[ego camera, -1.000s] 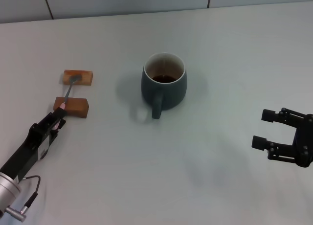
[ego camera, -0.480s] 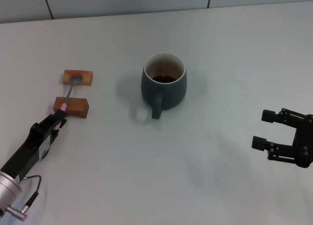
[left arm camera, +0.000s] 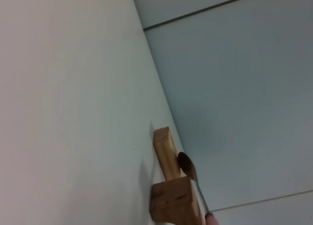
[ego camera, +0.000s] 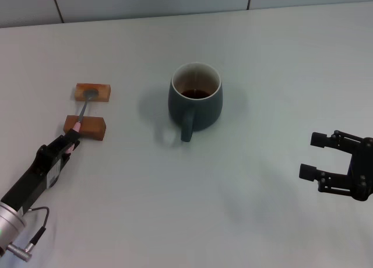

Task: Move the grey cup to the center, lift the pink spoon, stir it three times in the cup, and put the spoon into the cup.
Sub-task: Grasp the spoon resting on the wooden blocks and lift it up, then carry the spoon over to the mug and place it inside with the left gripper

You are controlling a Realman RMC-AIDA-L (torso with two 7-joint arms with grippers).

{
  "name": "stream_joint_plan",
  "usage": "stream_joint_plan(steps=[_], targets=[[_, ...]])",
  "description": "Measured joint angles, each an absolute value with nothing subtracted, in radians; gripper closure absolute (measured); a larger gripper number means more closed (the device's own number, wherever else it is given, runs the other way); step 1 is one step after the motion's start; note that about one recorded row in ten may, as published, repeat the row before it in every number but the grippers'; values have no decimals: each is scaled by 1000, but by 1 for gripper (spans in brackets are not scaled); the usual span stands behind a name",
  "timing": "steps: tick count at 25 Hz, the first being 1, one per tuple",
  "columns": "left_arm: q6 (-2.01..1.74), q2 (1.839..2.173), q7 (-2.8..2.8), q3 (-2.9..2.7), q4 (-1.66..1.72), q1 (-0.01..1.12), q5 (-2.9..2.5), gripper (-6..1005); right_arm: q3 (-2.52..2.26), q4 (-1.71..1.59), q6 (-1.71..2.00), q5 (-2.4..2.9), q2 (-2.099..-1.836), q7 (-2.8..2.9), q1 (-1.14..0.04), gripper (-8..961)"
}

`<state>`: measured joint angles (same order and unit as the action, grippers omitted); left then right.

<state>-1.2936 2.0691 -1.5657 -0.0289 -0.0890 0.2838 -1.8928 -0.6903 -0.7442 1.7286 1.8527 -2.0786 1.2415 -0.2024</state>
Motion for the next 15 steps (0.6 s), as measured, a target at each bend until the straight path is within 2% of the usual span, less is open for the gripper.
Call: stream_joint_plan(steps=[15], targets=[[-1365, 2065, -1526, -44, -28, 324, -1945, 871, -689, -746, 1729, 1853, -2079, 1242, -200, 127]])
